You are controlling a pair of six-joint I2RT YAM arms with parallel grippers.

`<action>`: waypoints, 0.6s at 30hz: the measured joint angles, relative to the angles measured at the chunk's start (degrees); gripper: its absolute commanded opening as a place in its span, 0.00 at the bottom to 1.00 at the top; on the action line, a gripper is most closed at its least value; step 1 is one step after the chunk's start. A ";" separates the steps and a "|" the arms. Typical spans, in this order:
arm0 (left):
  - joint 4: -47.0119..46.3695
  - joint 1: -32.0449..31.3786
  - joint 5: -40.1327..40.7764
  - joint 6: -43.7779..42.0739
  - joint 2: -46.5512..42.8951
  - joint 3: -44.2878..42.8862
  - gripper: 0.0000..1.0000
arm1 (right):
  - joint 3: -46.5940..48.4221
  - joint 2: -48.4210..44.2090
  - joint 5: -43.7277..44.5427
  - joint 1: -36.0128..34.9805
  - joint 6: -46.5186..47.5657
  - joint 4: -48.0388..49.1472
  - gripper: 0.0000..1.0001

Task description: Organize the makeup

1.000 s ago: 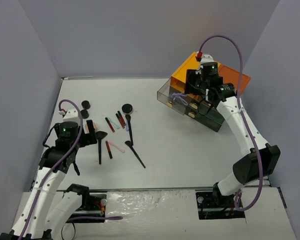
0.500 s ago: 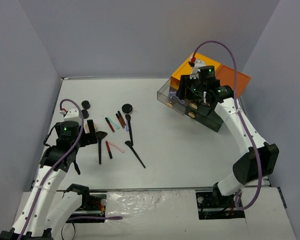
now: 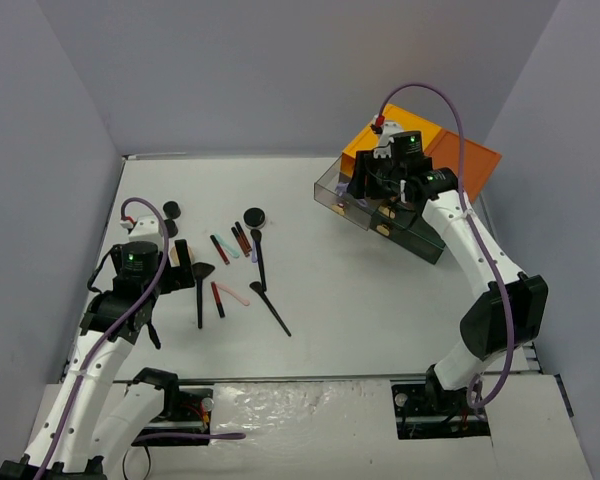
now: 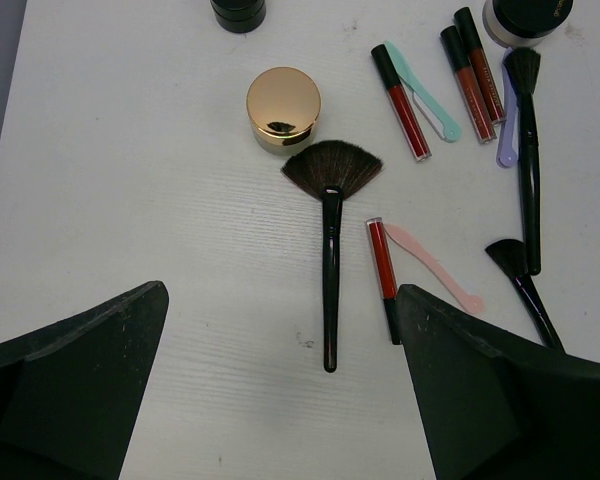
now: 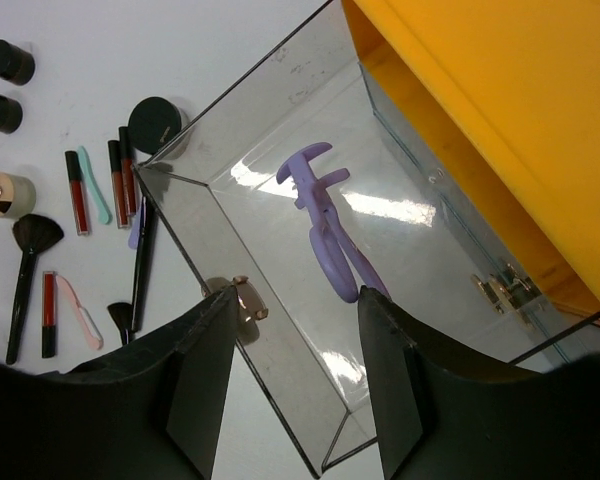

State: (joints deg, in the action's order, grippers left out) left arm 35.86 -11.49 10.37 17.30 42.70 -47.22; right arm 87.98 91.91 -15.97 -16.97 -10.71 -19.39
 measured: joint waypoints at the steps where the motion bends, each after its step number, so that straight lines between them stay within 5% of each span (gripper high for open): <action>1: 0.00 0.00 0.00 -0.07 0.00 0.00 0.97 | 0.09 0.52 0.16 0.00 0.02 0.24 0.46; 13: -0.03 0.00 0.00 -0.38 0.00 0.00 0.97 | 0.44 2.53 1.68 0.00 3.46 2.20 0.31; 18: -0.07 0.00 0.00 -0.46 0.00 0.00 0.97 | 1.19 3.24 1.61 0.00 3.90 2.90 0.13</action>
State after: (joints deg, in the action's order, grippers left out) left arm 35.79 -11.49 10.37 16.84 42.70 -47.22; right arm 89.17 95.15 -14.35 -16.97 -6.81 -16.48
